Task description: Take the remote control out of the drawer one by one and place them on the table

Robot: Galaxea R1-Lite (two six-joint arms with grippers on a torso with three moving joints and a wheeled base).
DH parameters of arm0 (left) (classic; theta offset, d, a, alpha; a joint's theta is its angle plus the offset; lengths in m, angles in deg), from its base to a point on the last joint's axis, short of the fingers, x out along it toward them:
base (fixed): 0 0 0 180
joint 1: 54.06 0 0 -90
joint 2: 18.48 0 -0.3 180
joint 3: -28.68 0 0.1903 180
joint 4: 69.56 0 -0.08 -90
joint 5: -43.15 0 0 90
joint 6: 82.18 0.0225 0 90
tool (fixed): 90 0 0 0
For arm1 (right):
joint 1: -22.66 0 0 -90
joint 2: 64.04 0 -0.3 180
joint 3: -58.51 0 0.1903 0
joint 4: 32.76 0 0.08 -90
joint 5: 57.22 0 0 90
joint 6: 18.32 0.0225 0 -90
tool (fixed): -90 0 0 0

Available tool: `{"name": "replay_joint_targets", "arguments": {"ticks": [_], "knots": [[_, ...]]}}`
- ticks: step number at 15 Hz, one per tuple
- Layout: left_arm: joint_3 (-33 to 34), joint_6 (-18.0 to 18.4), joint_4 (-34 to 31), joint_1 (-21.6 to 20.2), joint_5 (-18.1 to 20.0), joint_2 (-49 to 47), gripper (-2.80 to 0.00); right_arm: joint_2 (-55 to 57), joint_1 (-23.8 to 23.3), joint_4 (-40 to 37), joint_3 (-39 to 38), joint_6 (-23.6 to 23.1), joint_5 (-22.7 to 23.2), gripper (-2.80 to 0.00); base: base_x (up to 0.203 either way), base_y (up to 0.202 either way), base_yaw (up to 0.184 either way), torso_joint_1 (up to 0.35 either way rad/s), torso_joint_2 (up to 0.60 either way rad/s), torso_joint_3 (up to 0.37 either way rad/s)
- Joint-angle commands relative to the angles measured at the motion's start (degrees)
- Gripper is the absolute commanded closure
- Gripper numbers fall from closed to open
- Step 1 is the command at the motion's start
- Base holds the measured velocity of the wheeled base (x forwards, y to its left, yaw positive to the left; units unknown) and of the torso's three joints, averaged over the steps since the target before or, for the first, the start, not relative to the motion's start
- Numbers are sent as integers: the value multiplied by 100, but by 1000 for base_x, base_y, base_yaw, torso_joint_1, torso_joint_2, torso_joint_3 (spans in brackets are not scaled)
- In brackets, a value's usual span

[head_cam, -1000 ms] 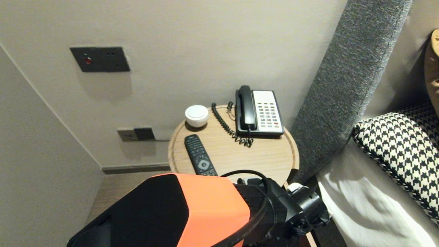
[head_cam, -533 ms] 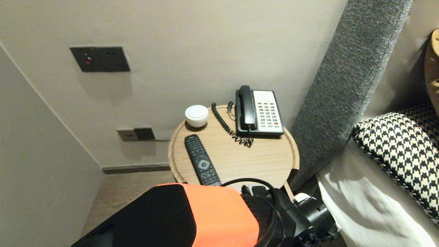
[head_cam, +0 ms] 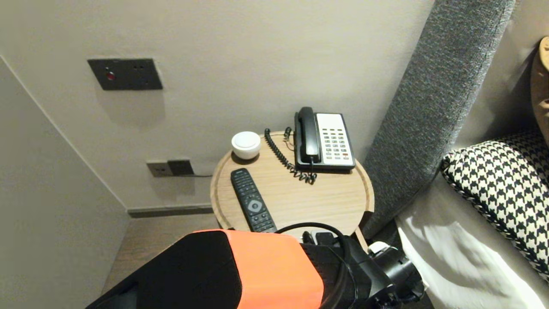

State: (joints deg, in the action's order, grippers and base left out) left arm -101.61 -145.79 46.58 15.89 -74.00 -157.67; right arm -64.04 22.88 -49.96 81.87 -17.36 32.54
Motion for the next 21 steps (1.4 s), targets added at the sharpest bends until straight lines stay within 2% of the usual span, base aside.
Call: {"name": "replay_joint_targets", "arguments": {"ticks": [1, 6, 9, 11, 14, 18, 20, 21], "knots": [[15, -30, -27, 1, -10, 109, 0, 11, 4, 7, -229, 0, -2, 0, 0, 0, 0, 0, 0, 0], [129, 24, -12, 80, 17, 174, 0, 9, -3, 7, -229, 0, -2, 0, 0, 0, 0, 0, 0, 0], [84, 208, 31, 80, 39, 128, 0, 9, 4, 7, -229, 0, -2, 0, 0, 0, 0, 0, 0, 0], [110, 703, 379, 74, 126, 118, 0, 9, -4, 7, -229, 0, -2, 0, 0, 0, 0, 0, 0, 0], [157, 1447, 571, 80, 187, 112, 0, 9, -2, 7, -229, 0, -2, 0, 0, 0, 0, 0, 0, 0], [363, 2282, 632, 73, 435, 164, 0, 9, -4, 7, -229, 0, -2, 0, 0, 0, 0, 0, 0, 0], [411, 2550, 835, 54, 474, 164, 0, 9, -3, 7, -229, 0, -2, 0, 0, 0, 0, 0, 0, 0], [429, 2799, 873, 54, 474, 170, 0, 9, -4, 7, -229, 0, -2, 0, 0, 0, 0, 0, 0, 0]]}}
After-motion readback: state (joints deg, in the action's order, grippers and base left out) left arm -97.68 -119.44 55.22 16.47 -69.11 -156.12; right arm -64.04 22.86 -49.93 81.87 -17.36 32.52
